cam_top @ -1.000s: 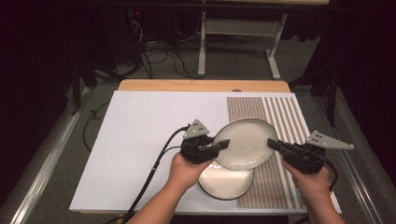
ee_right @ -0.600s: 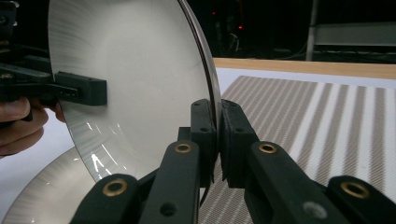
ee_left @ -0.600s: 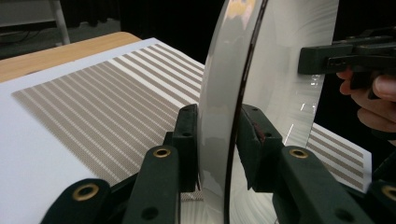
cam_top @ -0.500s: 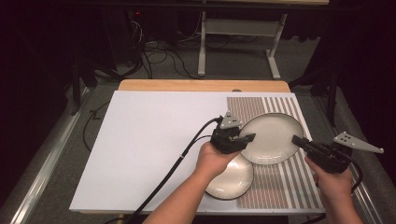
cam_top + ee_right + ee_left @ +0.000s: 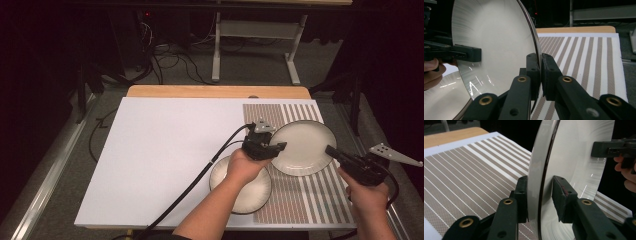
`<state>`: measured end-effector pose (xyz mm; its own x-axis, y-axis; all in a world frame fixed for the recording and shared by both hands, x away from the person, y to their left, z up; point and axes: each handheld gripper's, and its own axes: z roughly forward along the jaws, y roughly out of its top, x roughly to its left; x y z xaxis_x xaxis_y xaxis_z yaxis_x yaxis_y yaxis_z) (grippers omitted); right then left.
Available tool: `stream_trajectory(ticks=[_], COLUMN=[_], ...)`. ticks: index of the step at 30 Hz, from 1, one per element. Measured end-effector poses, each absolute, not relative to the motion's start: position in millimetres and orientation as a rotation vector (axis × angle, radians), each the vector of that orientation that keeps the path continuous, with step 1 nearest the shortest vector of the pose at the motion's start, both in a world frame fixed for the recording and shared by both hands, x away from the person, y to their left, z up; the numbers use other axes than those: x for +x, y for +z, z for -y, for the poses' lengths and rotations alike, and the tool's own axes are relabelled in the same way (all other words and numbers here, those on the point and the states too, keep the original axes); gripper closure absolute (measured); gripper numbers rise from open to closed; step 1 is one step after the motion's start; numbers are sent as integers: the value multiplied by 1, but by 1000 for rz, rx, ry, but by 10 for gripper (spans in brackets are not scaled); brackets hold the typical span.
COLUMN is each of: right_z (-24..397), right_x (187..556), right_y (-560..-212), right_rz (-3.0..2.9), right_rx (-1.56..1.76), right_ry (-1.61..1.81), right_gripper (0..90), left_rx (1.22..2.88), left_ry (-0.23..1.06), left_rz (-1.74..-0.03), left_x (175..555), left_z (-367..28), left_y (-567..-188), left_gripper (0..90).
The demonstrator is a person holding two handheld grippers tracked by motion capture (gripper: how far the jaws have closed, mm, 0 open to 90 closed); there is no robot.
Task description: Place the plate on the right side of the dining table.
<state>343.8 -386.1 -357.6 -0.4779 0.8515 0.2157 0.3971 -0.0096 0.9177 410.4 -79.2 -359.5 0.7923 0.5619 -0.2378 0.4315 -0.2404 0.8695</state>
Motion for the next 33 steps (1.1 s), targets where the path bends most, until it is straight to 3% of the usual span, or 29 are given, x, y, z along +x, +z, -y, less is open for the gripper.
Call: stream_trajectory(ticks=[14, 33], right_z=[395, 390], right_x=[355, 360], right_y=[-383, -394], right_rz=[-1900, -1937], right_rx=[1363, 1379], right_ry=[1435, 1405], right_gripper=[877, 878], left_rx=[1934, 1981], left_ry=[130, 154], left_rz=[-812, -852], left_x=[421, 421], left_z=[93, 93], left_y=[-388, -397], left_gripper=[645, 620])
